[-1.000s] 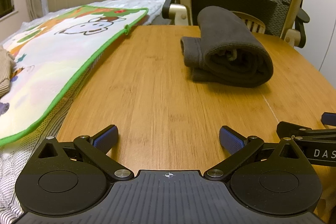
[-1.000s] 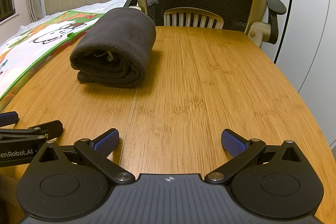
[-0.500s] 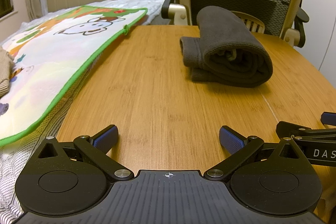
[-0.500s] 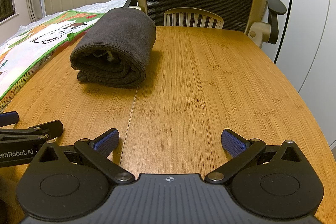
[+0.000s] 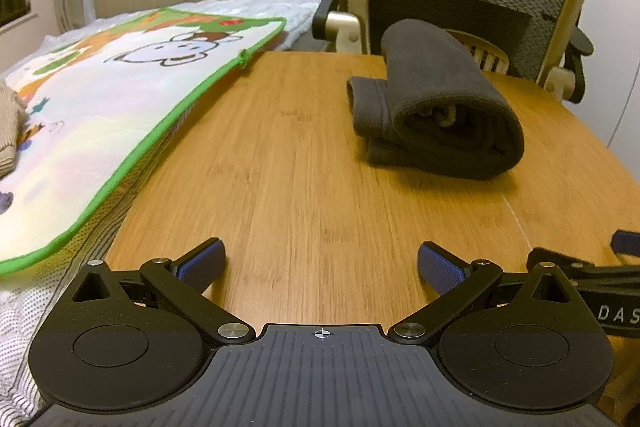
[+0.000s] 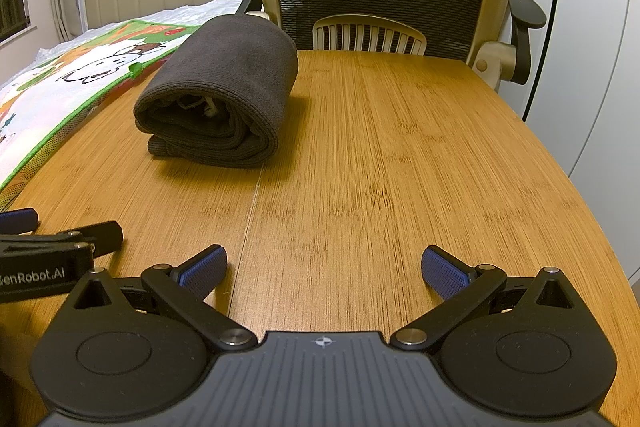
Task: Fold clothes
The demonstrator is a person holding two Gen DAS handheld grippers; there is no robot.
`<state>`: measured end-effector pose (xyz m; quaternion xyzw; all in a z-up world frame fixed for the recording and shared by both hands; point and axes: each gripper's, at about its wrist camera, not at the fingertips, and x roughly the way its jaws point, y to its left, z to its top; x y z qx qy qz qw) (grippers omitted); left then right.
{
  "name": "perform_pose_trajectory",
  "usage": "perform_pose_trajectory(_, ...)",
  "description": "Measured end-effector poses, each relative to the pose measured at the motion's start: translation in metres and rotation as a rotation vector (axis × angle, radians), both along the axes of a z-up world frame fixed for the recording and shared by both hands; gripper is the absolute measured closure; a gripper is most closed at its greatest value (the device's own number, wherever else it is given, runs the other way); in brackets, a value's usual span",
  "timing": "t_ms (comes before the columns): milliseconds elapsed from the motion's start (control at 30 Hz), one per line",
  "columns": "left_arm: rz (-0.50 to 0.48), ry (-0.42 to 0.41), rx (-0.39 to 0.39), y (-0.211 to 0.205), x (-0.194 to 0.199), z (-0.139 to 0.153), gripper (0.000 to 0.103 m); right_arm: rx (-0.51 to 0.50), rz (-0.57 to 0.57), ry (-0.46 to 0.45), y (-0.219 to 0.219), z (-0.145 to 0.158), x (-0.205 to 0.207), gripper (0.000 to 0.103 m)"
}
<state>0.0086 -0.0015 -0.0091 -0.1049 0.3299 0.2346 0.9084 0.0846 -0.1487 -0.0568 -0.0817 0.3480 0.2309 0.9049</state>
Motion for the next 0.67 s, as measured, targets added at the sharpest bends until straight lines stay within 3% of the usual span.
perform_pose_trajectory(200, -0.011, -0.037, -0.037, 0.0061, -0.0014, 0.0009, 0.000, -0.001, 0.000, 0.000, 0.0003, 0.0000, 0.0004, 0.000)
perform_pose_trajectory(667, -0.024, -0.031, -0.029, 0.0044, -0.0005, 0.0011, 0.000, -0.002, 0.001, 0.002, -0.0002, 0.0002, 0.0010, 0.000)
